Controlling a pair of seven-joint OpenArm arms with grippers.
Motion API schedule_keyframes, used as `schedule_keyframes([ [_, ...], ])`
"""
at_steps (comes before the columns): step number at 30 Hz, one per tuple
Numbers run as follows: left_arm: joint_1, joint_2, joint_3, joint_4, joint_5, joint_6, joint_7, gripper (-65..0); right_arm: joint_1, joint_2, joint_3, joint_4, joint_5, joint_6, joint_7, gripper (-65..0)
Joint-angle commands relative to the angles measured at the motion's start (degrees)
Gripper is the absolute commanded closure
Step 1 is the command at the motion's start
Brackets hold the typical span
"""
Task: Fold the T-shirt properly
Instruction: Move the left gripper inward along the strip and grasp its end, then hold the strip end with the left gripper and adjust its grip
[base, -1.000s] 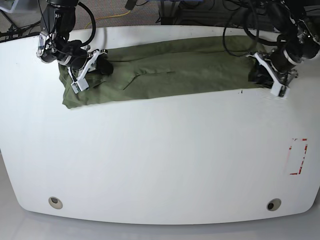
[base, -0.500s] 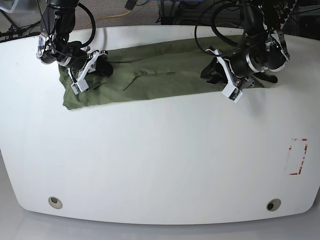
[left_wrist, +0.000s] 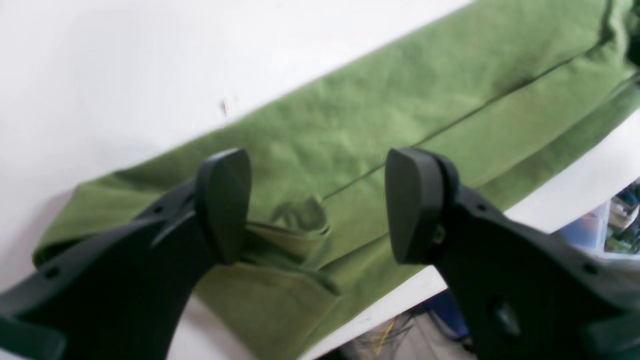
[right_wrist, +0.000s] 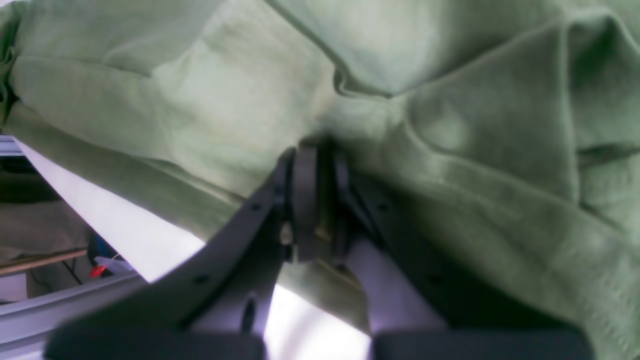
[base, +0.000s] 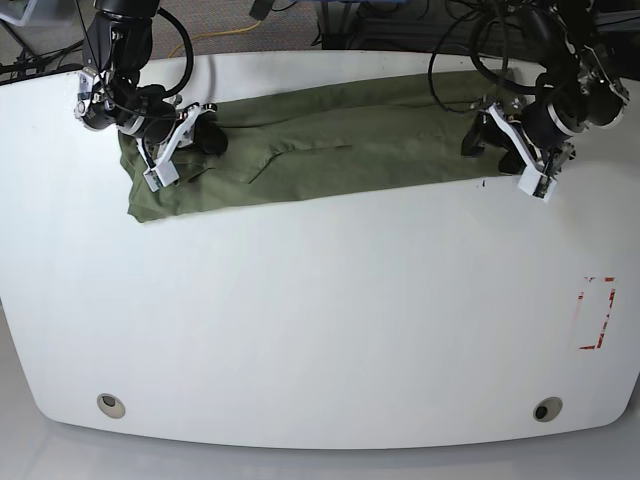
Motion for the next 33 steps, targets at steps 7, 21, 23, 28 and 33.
schedule_keyframes([
  [7,0.96,-1.30,-1.73,0.99,-0.72,20.82,-1.16,-39.3,0.29,0.79,0.17,0.48,-0.25,-0.10,0.02,-3.5],
  [21,2.28,-1.12,-3.40,-0.94,-0.19,37.78,-3.62,-39.2,0.12,0.79,0.17,0.48,-0.25,-0.10,-0.06,-3.5],
  [23,2.28,-1.21,-3.40,-1.91,0.33,37.78,-3.71,-39.2,0.12,0.79,0.17,0.48,-0.25,-0.10,-0.06,-3.5],
  [28,1.93,-1.04,-2.87,-2.43,5.26,37.78,-3.71,-39.2,0.03,0.79,0.17,0.48,-0.25,-0.10,-0.06,-3.5],
  [33,1.84,-0.16,-0.32,-2.52,8.16,37.78,-3.71,-39.3,0.03,0.79,0.17,0.48,-0.25,-0.10,-0.06,-3.5],
])
